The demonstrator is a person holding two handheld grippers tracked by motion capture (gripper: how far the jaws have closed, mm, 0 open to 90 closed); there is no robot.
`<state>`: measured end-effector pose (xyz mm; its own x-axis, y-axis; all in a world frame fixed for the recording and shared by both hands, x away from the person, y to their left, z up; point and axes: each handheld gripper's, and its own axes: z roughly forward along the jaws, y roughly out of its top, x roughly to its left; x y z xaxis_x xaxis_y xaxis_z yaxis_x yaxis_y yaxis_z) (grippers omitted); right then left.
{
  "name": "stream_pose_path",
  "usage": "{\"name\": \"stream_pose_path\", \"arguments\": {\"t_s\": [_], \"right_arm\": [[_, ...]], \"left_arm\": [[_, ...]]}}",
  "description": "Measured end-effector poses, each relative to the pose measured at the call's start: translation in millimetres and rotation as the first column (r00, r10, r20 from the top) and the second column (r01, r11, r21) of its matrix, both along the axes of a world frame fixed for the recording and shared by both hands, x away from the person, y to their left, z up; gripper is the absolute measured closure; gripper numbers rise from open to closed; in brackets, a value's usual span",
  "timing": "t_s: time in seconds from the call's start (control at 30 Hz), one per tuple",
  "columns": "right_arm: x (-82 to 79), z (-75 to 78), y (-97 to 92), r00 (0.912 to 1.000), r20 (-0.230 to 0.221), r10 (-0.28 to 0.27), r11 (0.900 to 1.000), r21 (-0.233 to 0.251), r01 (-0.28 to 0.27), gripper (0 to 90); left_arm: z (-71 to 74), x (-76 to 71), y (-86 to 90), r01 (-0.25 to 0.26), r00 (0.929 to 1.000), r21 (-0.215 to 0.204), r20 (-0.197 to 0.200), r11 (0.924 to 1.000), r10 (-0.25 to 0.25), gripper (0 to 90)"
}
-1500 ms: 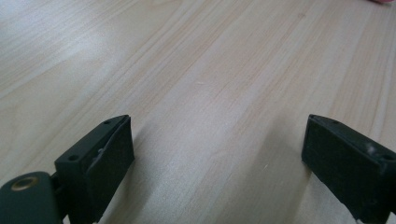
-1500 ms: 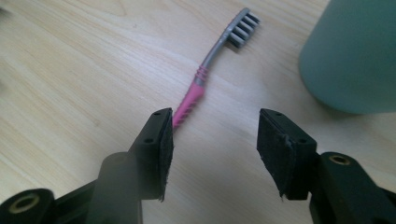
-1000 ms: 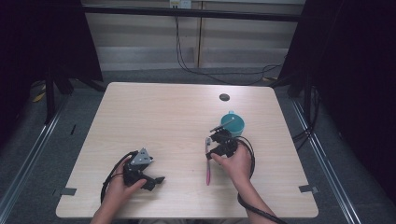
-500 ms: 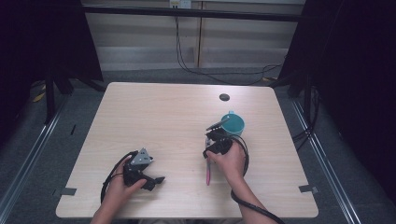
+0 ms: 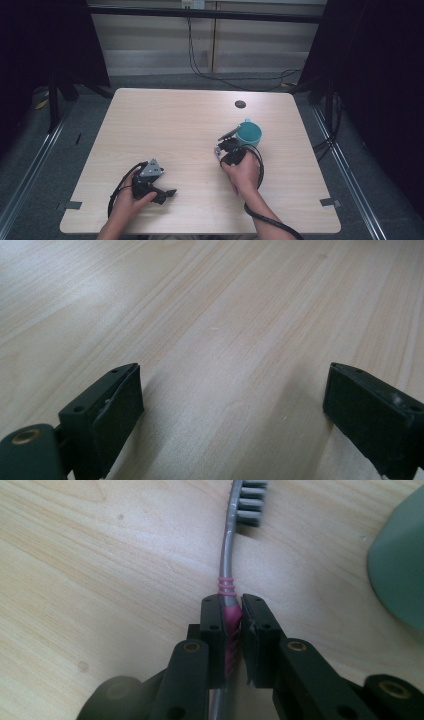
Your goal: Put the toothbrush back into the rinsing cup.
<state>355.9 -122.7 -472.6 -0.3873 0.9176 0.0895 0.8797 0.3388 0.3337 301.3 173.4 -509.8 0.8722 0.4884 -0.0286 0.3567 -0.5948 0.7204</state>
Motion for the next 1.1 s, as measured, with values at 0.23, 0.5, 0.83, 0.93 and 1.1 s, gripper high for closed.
{"name": "stream_pose_path", "arguments": {"t_s": [0.23,0.5,0.83,0.93,1.1], "right_arm": [[-2.7,17.0,-10.3,0.999,0.043,0.012,0.9971,0.075,-0.015,81.5],[-8.6,35.0,-20.3,0.9919,0.125,0.019,0.9871,0.155,-0.038,81.5],[-15.8,54.7,-29.9,0.9742,0.225,0.015,0.9697,0.234,-0.069,81.5],[-18.6,63.0,-35.4,0.963,0.269,0.006,0.9608,0.265,-0.081,81.5],[-20.6,66.9,-41.9,0.9571,0.29,-0.011,0.9516,0.297,-0.079,81.5]], "left_arm": [[0.1,0.0,0.1,0.002,1.0,-0.001,-0.002,1.0,-0.002,8.9],[-0.1,0.0,0.0,0.001,1.0,-0.001,0.0,1.0,-0.001,8.9],[0.0,0.0,0.0,-0.001,1.0,0.0,0.001,1.0,0.001,8.9],[-0.1,-0.2,-0.2,-0.004,1.0,-0.002,0.0,1.0,0.004,8.9],[-0.2,-0.2,-0.2,-0.003,1.0,-0.004,0.0,1.0,0.003,8.9]]}}
